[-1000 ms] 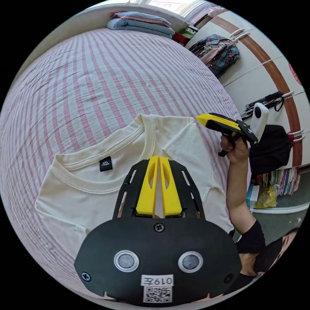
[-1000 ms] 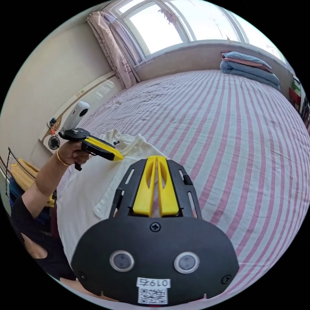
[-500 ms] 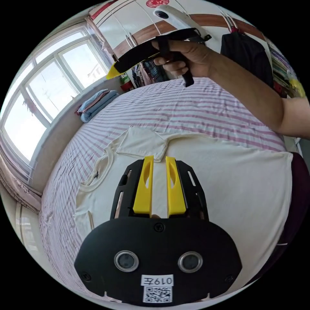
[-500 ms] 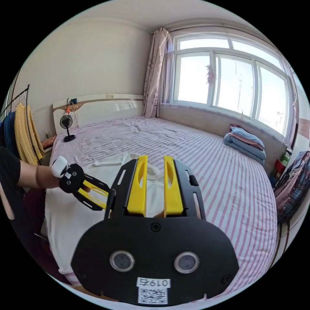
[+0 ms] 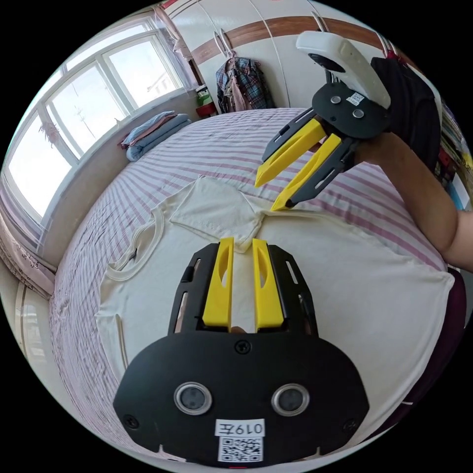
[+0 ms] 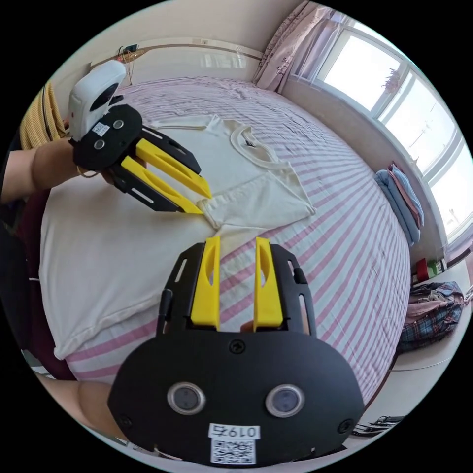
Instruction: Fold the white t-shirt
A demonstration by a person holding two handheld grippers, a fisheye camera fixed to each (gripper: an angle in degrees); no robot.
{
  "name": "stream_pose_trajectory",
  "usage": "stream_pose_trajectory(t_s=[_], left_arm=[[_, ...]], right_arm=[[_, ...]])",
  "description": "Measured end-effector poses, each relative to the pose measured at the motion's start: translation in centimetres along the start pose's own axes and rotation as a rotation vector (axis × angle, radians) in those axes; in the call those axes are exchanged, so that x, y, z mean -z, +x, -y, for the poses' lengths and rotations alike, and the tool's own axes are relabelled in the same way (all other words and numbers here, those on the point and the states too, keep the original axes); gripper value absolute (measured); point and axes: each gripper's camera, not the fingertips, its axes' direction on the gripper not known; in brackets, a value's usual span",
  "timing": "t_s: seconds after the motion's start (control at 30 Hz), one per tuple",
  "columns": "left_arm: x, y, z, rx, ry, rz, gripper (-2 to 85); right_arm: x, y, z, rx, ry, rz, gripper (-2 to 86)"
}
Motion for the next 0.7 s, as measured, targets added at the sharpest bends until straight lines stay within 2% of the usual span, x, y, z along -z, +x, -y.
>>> stream_pose_trajectory(t_s=[0.23, 0.43, 0.6, 0.7], left_arm=[[-0.2, 1.8, -0.3, -0.027, -0.028, 0.012, 1.5], [-0.6, 1.3, -0.7, 0.019, -0.032, 0.004, 0.7], [-0.4, 0.7, -1.2, 0.044, -0.003, -0.043, 0.4], [-1.0, 0.7, -1.2, 0.025, -0.050, -0.017, 0.5]], right_arm=[[4.9, -1.4, 2.8, 0.016, 0.027, 0.007, 10.4], [2.8, -3.2, 4.7, 0.085, -0.110, -0.041, 9.6], [4.7, -2.5, 4.4, 0.073, -0.084, -0.063, 1.7], [5.1, -2.7, 4.4, 0.093, -0.102, -0.042, 0.0]])
